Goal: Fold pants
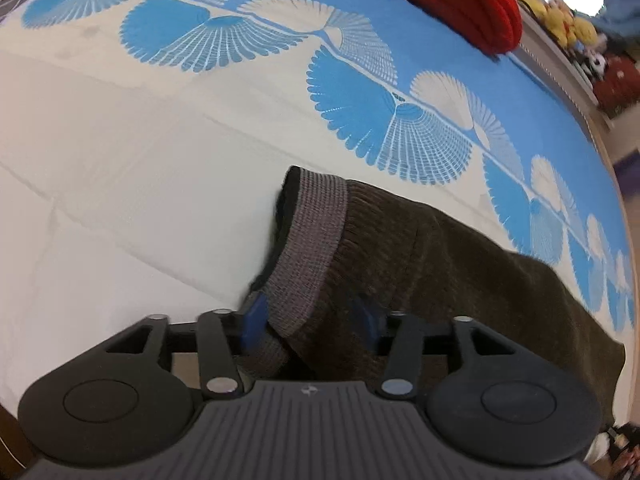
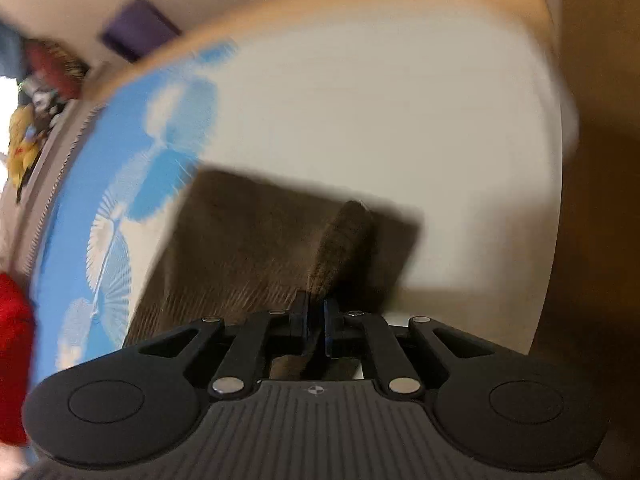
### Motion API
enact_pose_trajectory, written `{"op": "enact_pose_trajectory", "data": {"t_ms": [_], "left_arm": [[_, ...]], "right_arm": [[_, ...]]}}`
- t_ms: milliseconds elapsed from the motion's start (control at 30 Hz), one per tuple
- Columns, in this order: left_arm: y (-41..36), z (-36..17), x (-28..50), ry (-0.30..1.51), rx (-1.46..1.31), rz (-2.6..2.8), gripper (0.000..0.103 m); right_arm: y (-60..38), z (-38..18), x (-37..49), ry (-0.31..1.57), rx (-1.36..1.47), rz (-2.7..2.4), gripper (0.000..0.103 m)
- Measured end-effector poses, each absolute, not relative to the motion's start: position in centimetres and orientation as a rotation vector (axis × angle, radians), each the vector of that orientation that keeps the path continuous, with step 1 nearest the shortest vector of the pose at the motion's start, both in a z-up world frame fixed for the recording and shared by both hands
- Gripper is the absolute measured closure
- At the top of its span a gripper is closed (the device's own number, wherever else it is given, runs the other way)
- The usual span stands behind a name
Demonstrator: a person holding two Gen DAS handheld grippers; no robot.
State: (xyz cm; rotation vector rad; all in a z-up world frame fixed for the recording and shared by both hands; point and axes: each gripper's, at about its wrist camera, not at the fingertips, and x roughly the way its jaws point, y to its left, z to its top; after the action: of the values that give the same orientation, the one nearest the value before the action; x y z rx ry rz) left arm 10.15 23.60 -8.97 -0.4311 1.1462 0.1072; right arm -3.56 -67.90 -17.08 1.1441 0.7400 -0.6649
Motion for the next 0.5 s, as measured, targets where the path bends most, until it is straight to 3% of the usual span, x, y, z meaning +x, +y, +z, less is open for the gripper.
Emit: {"op": "enact_pose_trajectory", "data": {"t_ms": [100, 167, 300, 433, 467, 500], "left_arm": [[25.2, -9.8, 10.2, 1.150, -0.476, 0.125, 0.041], [26.0, -10.2, 10.2, 1.147, -0.540, 0.122, 0.040], [25.5, -11.0, 10.8, 1.179, -0.503, 0.097, 0.032], [24.2, -11.8, 11.6, 1.199, -0.419, 0.088, 0.034], [24.0, -11.9, 11.8, 1.190, -0.387, 0.105, 0.041], [23.8, -12.1, 11.9, 1.190, -0.375, 0.098, 0.058]], "right_arm": [[-68.1, -16.5, -3.5, 0.712, 1.069, -0.675, 0.085], [-68.2, -16.2, -3.6, 0.685, 1.063, -0.685, 0.067], [-68.3, -16.6, -2.7, 0.702, 1.055, -0.693, 0.067], [-68.3, -16.5, -1.5, 0.711, 1.017, -0.737, 0.093], [-68.2, -16.3, -1.3, 0.707, 1.014, -0.740, 0.097], [-68.3, -15.9, -1.3, 0.696, 1.009, -0.736, 0.099]]}}
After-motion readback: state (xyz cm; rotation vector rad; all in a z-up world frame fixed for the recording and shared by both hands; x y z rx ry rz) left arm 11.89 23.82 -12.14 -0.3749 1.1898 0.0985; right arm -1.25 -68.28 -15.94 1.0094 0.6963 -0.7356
